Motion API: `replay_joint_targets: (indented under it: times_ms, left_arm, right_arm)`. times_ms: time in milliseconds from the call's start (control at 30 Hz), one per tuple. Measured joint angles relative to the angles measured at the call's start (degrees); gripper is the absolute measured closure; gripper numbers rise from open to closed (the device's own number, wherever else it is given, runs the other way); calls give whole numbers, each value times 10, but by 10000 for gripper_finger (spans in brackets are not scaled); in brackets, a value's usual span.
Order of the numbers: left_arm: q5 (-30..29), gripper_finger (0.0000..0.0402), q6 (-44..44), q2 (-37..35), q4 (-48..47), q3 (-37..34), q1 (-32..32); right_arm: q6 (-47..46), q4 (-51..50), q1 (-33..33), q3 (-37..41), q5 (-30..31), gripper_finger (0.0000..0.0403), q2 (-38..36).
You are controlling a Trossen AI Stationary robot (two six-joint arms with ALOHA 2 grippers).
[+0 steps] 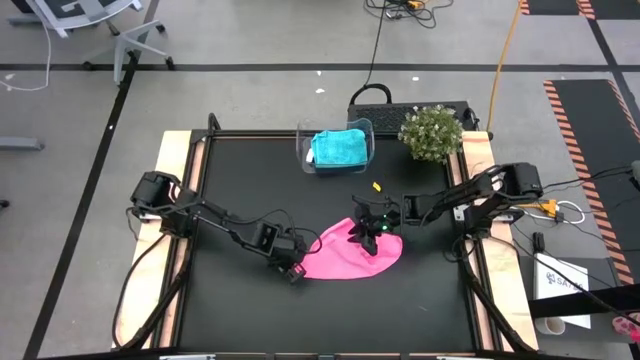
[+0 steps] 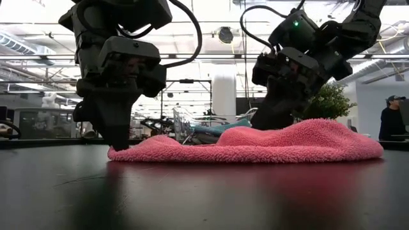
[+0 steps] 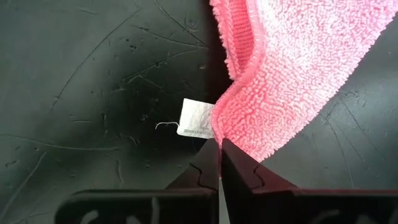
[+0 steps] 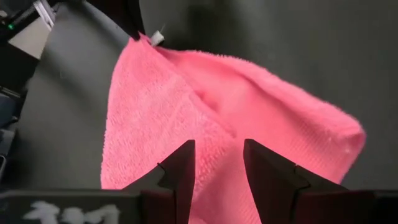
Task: Fold microfiber towels
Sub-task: Fold the pink microfiber cloth
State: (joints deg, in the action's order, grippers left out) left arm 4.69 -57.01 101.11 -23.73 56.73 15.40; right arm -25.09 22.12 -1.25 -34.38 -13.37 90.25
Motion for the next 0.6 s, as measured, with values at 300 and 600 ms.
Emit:
replay_joint_targets:
  times_ms: [300, 600]
  left_arm:
    - [-2, 397, -12, 0, 10, 0, 0]
    - [-2, 397, -18, 0, 14, 0, 0]
  right_arm:
    - [-28, 72, 24, -14, -4, 273, 71]
    - [-53, 72, 33, -47, -20, 321, 101]
